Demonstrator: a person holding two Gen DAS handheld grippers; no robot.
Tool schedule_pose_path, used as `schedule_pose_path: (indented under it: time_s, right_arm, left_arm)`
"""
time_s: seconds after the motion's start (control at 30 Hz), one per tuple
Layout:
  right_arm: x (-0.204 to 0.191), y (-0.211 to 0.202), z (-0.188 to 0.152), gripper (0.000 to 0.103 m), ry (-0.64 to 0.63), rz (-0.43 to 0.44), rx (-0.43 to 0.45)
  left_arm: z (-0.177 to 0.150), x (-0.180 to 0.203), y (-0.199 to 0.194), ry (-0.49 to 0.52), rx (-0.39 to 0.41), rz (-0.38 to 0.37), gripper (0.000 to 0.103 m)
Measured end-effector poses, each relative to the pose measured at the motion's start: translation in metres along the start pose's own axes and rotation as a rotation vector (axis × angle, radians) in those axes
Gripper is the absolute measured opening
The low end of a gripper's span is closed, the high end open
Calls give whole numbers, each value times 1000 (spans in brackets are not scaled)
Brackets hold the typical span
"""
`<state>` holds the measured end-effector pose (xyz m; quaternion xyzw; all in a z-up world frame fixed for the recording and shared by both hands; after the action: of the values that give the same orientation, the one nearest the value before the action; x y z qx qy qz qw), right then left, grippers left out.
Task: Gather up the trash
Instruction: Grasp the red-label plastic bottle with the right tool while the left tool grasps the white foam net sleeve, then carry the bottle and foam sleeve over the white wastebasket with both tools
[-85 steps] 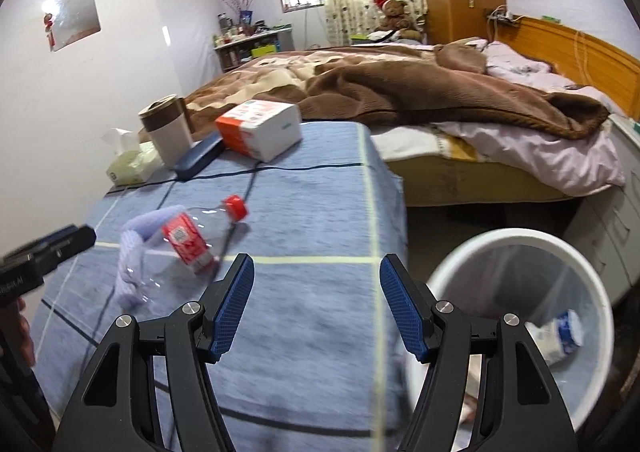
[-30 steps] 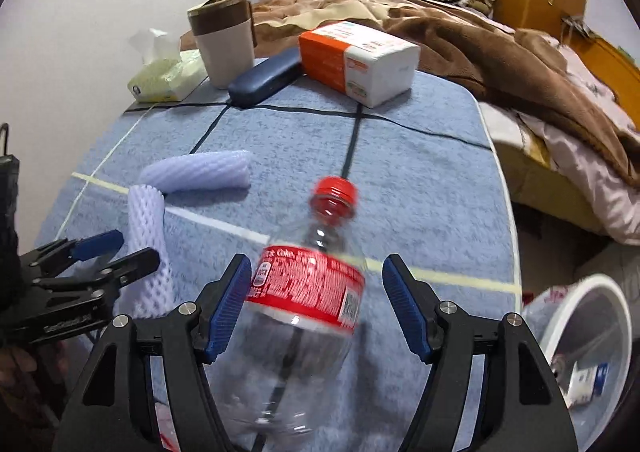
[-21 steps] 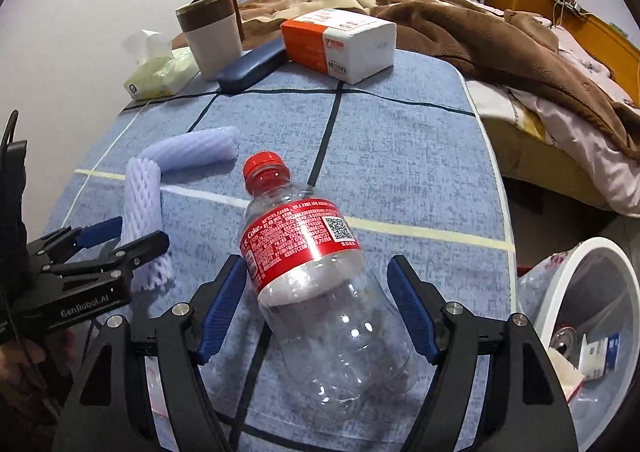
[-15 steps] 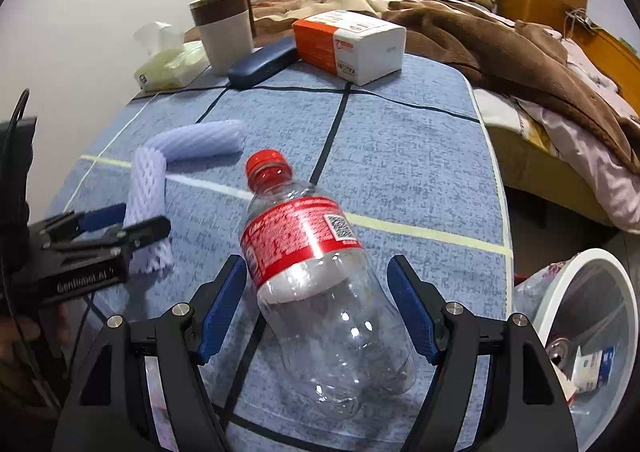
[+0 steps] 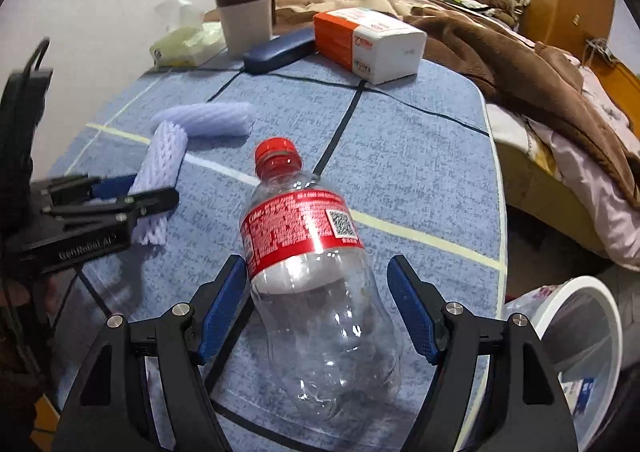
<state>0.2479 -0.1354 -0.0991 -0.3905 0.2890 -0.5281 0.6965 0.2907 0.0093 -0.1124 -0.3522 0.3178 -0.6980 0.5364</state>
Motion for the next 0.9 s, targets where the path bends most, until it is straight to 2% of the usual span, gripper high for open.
schedule_pose_path:
  time_s: [0.07,0.13,0.33,0.5,0.9]
  right_arm:
    - [-2,4,-4,74,-15,4,-37]
    - [0,3,-5,74,-5,-6,-24]
    - [1,-1,-6,72,9,4,-1]
    - [6,-11,-7,64,53,17,45]
    - [15,-43,-7,64,124,31,146]
  left_arm:
    - [0,3,1,1,-12,-22,46]
    - [-1,5,0,4,-17,-47,46]
    - [-5,12,-6,28,-3,-36,39]
    - [-5,18,-19,50,34,-28,38]
    - [-3,38,-58,85,103,-42,38]
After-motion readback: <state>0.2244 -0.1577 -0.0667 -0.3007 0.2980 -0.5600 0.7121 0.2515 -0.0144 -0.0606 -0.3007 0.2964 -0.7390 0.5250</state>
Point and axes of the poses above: each gripper's, at about its wrist camera, not at the fingertips, and y roughly the way its jaws point, x to its right, z to its top, the point moved 6 cm from there along y, roughly the way its jaws point, and after that the axes turned 1 degree about -y, right-handed, at the moved point
